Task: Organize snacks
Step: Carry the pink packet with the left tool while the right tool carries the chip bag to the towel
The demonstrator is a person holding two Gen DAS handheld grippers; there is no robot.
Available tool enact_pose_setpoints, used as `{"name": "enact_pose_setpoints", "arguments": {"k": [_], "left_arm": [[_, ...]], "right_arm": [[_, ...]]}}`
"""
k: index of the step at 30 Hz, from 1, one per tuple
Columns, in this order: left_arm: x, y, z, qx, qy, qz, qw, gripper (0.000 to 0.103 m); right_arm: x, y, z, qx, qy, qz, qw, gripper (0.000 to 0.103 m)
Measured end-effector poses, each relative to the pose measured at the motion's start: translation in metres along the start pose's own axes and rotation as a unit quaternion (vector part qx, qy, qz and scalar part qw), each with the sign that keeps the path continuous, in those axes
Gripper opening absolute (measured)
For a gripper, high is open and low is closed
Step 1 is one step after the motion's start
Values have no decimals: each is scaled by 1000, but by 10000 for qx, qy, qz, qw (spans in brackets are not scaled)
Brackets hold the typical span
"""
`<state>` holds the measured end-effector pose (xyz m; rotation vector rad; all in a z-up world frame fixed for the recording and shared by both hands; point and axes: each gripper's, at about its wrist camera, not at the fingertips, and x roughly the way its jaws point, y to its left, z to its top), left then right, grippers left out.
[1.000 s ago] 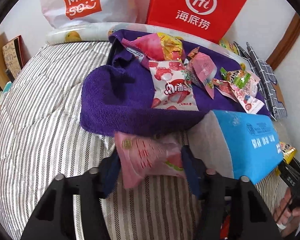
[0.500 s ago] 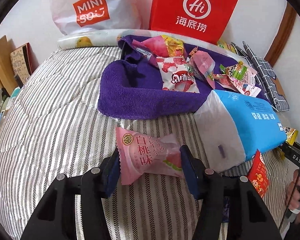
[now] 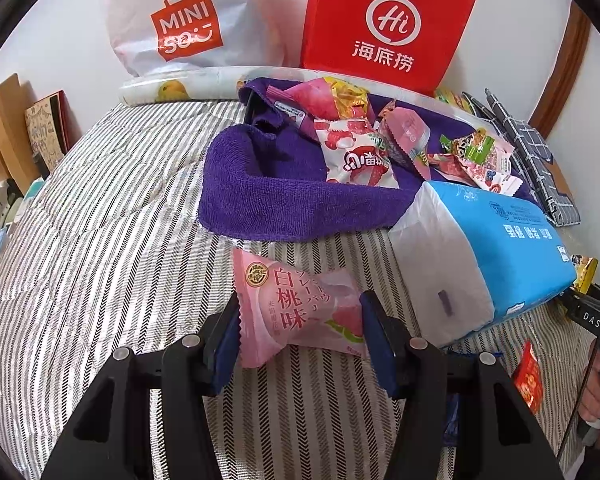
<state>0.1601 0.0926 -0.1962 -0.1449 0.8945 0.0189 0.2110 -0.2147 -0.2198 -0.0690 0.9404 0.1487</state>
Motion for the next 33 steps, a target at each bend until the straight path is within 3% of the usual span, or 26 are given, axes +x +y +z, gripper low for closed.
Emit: {"name": "enact_pose_setpoints", "arguments": {"k": [8,18,33], "left_arm": [[1,-4,0,134,29,88,9999,55],[-9,2,0,-116,112,-239,9996,55],[-72,-18,-4,69,-174,-625,9979,55]], "right_arm": [[0,-1,1,33,-17,4,10000,53],[-12,-10,-8,206,24,264,9994,50],[-99,13,-12,99,-550,357,9978,50]]}}
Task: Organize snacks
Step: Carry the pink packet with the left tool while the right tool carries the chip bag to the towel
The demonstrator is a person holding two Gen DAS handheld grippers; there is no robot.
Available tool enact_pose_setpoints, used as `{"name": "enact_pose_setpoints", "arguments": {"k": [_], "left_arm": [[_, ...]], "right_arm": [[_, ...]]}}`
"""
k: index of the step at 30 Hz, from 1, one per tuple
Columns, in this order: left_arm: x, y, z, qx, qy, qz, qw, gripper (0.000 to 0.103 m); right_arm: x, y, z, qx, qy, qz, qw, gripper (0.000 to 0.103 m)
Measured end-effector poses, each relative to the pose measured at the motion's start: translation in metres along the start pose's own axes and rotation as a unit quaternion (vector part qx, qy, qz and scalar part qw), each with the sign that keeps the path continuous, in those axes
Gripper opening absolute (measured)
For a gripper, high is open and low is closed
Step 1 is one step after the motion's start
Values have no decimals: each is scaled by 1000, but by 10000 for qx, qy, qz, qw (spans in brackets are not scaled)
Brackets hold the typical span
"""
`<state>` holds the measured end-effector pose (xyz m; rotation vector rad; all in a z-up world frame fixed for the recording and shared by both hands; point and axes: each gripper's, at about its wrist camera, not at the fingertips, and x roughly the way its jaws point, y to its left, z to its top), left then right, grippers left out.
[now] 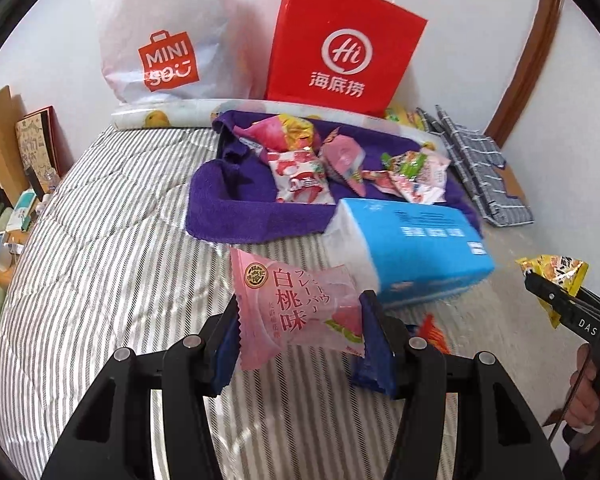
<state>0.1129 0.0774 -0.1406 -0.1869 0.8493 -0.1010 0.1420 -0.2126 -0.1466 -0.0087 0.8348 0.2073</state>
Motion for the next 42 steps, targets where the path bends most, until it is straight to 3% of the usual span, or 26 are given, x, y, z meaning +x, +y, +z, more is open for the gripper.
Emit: {"name": "enact_pose_setpoints", "arguments": {"k": [19,42], "left_arm": [[-26,-60,-4,333,-14,-436,9985,55],[-6,-63,59,229,92,-689,9973,55]], "right_arm": [[-38,33,5,-220,-294,235,9990,50],[-17,32,63,-151,-452,371,9982,50]]}}
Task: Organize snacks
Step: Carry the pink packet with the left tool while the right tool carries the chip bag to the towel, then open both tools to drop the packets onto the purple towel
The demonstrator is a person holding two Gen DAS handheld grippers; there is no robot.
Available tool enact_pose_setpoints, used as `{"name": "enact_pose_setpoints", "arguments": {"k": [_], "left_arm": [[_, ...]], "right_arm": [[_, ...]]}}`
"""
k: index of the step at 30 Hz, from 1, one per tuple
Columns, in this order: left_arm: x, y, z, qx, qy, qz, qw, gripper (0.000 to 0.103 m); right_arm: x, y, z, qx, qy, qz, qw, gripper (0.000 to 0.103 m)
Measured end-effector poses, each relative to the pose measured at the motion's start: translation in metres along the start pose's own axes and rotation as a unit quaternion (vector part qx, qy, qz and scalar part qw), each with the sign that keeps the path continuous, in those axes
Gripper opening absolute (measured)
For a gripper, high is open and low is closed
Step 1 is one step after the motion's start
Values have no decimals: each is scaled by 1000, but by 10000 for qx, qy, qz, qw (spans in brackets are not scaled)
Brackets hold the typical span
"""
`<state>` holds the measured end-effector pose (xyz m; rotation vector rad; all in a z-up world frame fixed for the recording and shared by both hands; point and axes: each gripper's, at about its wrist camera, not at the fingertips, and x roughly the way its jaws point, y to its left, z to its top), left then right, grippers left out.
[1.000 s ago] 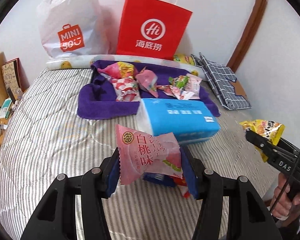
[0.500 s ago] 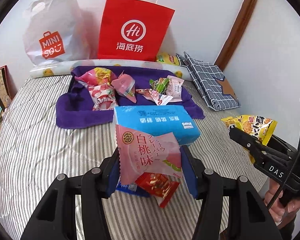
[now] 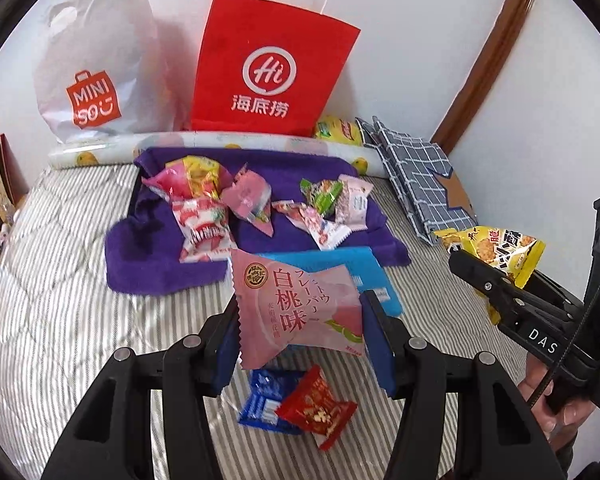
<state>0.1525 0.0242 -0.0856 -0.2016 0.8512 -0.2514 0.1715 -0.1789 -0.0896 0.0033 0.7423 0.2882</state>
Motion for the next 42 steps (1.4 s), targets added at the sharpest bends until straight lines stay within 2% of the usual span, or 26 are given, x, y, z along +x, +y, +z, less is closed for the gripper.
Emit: {"name": "enact_pose_setpoints", "arguments": {"k": [17,28,34,42], "left_arm": [[17,23,55,-13,-106,53,9999,55],[35,59,92,-124,-153,259,9995,55],[45,77,108,-273,-184,338,9989,55],[78,82,116,-356,-68,327,9988,55]], "right_arm": [[40,-1,60,-114,-89,-72,9999,50],[72,-8,95,-161,-191,-96,9996,50],[91,-17,105,-69,-182,-64,9998,50],[130,-29,99,-40,162,-75,9998,50]]}}
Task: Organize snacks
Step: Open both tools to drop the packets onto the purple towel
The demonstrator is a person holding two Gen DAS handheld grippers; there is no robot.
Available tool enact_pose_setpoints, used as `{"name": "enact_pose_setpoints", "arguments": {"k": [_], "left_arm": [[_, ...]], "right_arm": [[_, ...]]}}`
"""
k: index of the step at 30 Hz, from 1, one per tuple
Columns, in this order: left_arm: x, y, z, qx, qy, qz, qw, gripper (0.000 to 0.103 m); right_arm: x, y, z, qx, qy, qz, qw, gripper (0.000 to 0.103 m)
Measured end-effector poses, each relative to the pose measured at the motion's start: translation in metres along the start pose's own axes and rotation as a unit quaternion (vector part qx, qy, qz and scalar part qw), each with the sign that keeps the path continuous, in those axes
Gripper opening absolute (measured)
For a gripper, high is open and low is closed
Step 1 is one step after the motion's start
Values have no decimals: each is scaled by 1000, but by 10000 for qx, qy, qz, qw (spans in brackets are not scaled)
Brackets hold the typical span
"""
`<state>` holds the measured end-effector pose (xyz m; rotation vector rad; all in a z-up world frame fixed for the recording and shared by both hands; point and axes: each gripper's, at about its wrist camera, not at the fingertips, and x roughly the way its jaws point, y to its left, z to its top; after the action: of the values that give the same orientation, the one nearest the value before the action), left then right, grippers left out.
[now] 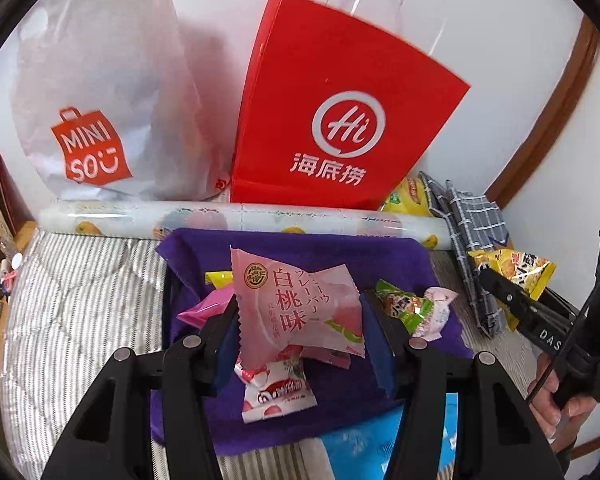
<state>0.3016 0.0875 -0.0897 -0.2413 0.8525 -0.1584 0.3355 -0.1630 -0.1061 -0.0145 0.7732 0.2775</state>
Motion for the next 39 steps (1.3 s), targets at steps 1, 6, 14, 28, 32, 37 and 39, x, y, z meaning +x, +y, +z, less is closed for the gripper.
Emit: {"name": "enact_pose_setpoints", "arguments": {"k": [1,6,14,28,32,37,39], "left_arm": [[6,0,0,2,25,11,10000,55],[28,2,3,-83,145,-14,9999,55],[52,6,6,-153,266,-17,9995,55],[60,10,7,-265,416,-163,9987,55],[54,7,6,-249,437,-119,9987,59],[35,1,3,-203,399,-110,9989,60],[26,-3,1,-179,370,-118,9991,60]], "right_arm": [[6,-1,-1,-10,57,-16,10000,50],[23,-2,-6,7,260,114,9996,50],[45,23,-13,-255,492,372,9978,51],[51,33,-19,-515,641,237,9963,64],[37,33,-18,-533,506,199,9971,70],[17,33,-19,-483,427,164,9978,70],[7,32,-21,-446,376,152,9982,70]]}}
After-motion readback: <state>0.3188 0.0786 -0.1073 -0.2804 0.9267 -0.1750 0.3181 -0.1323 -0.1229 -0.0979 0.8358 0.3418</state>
